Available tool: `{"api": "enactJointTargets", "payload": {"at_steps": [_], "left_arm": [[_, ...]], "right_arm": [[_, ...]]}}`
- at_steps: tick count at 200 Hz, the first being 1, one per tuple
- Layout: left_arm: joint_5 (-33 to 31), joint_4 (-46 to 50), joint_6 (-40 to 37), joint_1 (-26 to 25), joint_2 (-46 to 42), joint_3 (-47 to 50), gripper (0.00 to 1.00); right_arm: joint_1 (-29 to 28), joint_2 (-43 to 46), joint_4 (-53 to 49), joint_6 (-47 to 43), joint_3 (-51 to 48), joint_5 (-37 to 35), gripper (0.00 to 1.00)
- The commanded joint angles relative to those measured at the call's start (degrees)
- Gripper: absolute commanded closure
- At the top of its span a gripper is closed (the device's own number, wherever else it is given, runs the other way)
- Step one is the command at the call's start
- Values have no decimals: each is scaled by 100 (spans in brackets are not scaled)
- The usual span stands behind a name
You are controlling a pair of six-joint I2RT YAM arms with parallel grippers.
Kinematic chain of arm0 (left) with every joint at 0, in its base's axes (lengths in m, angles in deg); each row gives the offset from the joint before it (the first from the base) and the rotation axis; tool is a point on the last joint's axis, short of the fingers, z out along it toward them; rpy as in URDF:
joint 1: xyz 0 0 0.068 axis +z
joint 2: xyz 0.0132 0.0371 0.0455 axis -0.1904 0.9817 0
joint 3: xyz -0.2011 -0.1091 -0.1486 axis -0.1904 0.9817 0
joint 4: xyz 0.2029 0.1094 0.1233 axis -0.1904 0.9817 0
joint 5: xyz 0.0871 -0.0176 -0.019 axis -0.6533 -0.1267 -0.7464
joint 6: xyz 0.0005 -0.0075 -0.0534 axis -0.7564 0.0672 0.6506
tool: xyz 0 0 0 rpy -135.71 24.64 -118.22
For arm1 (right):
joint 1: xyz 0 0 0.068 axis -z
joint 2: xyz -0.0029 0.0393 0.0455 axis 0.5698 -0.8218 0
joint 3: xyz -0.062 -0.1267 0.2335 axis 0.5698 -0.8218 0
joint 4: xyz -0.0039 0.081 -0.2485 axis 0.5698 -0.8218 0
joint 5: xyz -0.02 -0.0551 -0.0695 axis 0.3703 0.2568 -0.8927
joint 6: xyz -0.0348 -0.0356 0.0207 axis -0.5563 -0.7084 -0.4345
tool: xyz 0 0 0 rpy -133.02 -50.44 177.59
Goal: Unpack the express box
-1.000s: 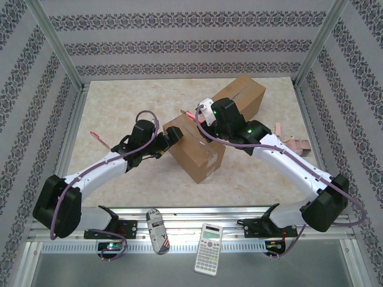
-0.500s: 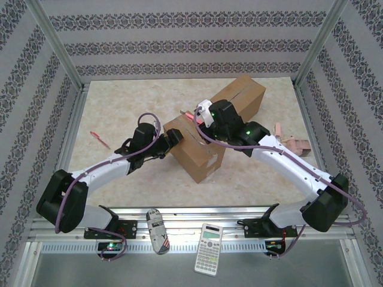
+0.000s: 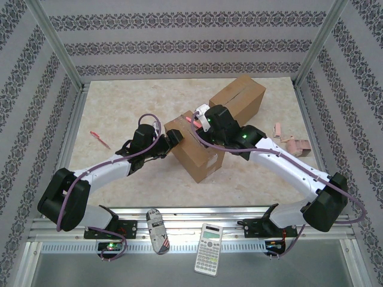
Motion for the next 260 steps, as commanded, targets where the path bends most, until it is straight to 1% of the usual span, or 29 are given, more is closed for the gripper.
{"api": "enactJointTargets", "payload": {"at_steps": [1,145,180,260], "left_arm": [[-77,433,18,39,127,203,19],[-36,238,75,42,241,224,18],[-32,195,95,41,235,252,18],[-34,147,110,44,236,271,18]], "right_arm": [[-79,-43,252,94,-35,-205,100],[-235,-304,275,116,-9,-350,100],[-253,-337,266,132,-5,-487,100],[-354,-344,27,205,-8,-535,100]]}}
